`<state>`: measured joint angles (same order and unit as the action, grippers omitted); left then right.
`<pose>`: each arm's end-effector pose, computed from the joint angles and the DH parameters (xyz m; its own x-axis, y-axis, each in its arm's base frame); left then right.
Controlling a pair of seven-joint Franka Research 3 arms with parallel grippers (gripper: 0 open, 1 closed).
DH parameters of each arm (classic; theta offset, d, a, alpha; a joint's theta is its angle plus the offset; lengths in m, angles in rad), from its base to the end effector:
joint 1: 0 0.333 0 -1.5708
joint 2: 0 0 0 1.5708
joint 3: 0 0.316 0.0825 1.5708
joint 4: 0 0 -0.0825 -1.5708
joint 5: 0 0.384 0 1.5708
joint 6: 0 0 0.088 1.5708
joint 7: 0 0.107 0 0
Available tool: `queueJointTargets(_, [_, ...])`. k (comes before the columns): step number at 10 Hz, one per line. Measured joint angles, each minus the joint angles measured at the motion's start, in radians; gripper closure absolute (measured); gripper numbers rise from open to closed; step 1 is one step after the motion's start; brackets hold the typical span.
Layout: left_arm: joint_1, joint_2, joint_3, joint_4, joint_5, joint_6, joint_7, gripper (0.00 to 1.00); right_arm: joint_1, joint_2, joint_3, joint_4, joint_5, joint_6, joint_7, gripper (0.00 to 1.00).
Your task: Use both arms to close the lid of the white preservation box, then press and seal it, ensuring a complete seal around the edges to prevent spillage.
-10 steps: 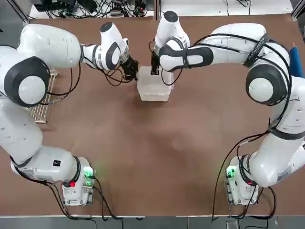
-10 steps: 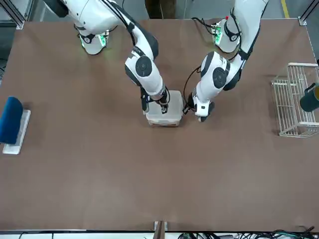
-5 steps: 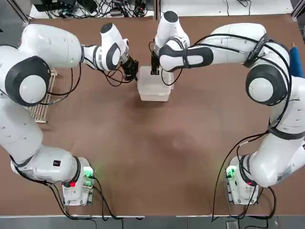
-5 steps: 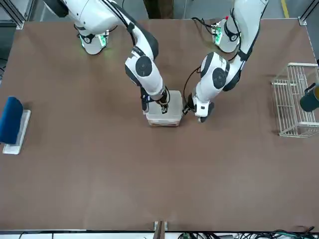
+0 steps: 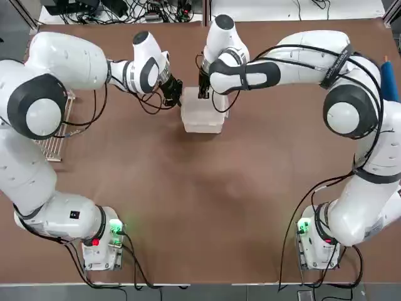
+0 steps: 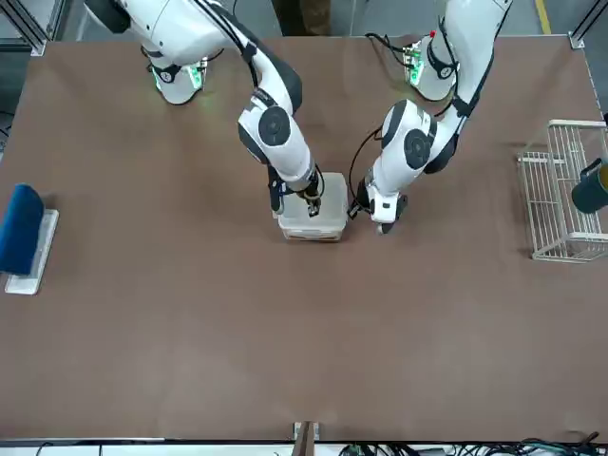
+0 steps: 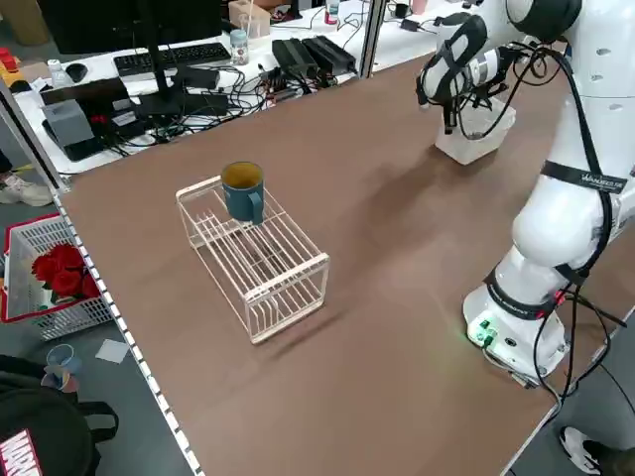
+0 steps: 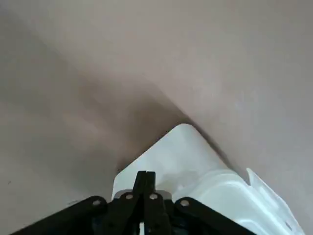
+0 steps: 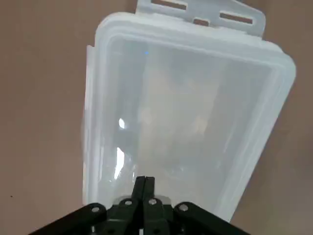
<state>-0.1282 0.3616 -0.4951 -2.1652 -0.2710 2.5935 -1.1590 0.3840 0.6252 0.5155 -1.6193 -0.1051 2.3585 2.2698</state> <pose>0.4721 -0.3298 0.2554 0.6885 0.6705 -0.2765 0.7219 -0.6699 0.1733 0.4814 0.5160 0.3154 0.1519 -0.9486 -0.2778 -0.9879 -0.1545 -0.0125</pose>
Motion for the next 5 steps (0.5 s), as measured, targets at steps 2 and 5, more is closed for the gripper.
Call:
queueJointTargets(2, [0.000,0.000,0.000,0.000,0.000,0.001,-0.002,0.99,0.000,0.000,0.000,0.000,0.000,0.000,0.000,0.99])
queueJointTargets(5, [-0.003,0.000,0.001,0.001,0.000,0.001,-0.017,0.99,0.000,0.000,0.000,0.000,0.000,0.000,0.000,0.99])
